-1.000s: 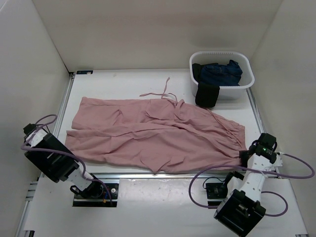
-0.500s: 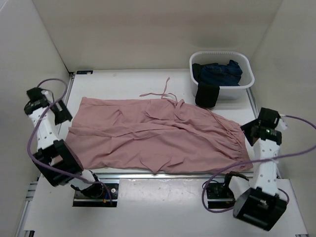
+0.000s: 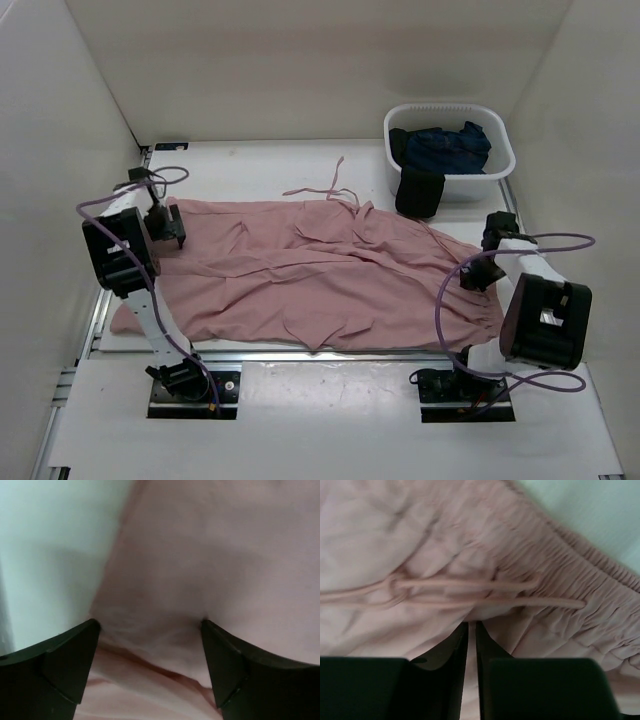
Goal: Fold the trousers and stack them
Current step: Flatten the trousers out, then fold the trousers
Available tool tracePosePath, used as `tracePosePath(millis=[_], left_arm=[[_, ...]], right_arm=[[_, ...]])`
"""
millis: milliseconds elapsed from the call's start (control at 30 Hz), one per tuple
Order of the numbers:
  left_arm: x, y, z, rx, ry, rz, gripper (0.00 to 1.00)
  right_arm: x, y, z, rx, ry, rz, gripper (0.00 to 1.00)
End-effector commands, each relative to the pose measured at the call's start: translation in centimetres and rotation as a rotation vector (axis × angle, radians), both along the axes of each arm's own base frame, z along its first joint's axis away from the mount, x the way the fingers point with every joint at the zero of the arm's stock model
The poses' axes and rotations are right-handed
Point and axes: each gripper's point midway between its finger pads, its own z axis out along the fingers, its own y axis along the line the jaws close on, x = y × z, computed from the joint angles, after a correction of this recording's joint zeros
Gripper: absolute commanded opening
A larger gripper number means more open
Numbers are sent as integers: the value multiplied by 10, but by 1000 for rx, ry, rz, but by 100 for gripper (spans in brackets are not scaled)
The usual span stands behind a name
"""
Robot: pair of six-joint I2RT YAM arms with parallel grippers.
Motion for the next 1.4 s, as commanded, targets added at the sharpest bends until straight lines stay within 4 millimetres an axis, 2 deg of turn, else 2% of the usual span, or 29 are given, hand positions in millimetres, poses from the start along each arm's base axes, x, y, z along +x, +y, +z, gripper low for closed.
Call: tracePosePath(millis=[0, 33, 67, 167, 200, 267, 300, 333, 367, 400, 433, 467, 500, 567, 600, 633, 667, 700, 733, 833, 967, 1067, 1100, 1167, 1200, 1233, 1267, 1300, 1367], left_arm=[[-16, 9, -15, 126, 54, 8, 92], [-23, 11, -21, 143, 74, 13, 88], [-42, 16, -32, 163, 125, 30, 82], [-61, 27, -35, 158, 129, 77, 79], [-65, 28, -35, 140, 124, 87, 79], [-59, 24, -25, 103, 71, 86, 86], [-45, 27, -12, 106, 20, 85, 88], [-37, 27, -2, 102, -11, 82, 91], [-24, 23, 7, 96, -40, 62, 93], [2, 19, 34, 92, -125, 36, 94], [17, 16, 47, 88, -174, 21, 95], [28, 17, 57, 80, -204, 14, 100], [51, 13, 74, 65, -264, -11, 100], [71, 12, 82, 40, -299, -27, 100], [79, 9, 67, -1, -276, -38, 100], [92, 11, 77, -10, -294, -45, 100], [97, 10, 71, -29, -281, -49, 100], [101, 11, 63, -37, -261, -48, 100], [110, 12, 46, -59, -238, -51, 100], [110, 7, 10, -113, -159, -52, 100], [110, -3, -16, -183, -128, -64, 100], [111, -3, -33, -192, -105, -62, 100], [115, -8, -35, -200, -109, -73, 100], [115, -14, -39, -232, -108, -80, 100], [108, -18, -47, -252, -85, -79, 98], [105, -21, -50, -267, -75, -80, 83], [103, -24, -48, -279, -78, -83, 40], [102, -24, -45, -278, -79, -83, 14], [103, -21, -38, -254, -88, -81, 14]], right_arm=[[-16, -9, -18, 7, 71, -93, 15], [-20, -12, -20, 21, 78, -125, 15], [-25, -11, -25, 40, 96, -136, 15], [-38, -13, -27, 61, 108, -179, 15], [-38, -14, -25, 65, 98, -172, 15], [-17, -22, -6, 38, 24, -132, 22], [-11, -23, 4, 38, 2, -112, 25], [9, -29, 27, 19, -58, -98, 28], [18, -32, 39, 9, -81, -87, 29], [24, -39, 48, -19, -88, -83, 31], [27, -42, 56, -29, -81, -86, 34], [44, -50, 76, -55, -129, -91, 42], [51, -53, 82, -59, -145, -91, 48], [69, -60, 89, -71, -161, -103, 60], [75, -61, 88, -65, -159, -117, 63], [81, -59, 76, -34, -130, -122, 69], [89, -58, 75, -13, -131, -125, 71], [94, -52, 69, 32, -123, -135, 73], [98, -49, 52, 66, -90, -142, 73], [98, -37, 20, 151, -34, -182, 75], [95, -30, -15, 182, 38, -203, 76], [90, -33, -36, 153, 108, -207, 68], [89, -33, -40, 156, 127, -209, 55], [88, -34, -40, 146, 130, -201, 35], [88, -34, -40, 146, 130, -201, 16], [88, -37, -41, 133, 133, -204, 9], [87, -37, -41, 131, 133, -195, 3], [86, -39, -37, 118, 134, -185, 0], [92, -41, -25, 105, 98, -155, 0]])
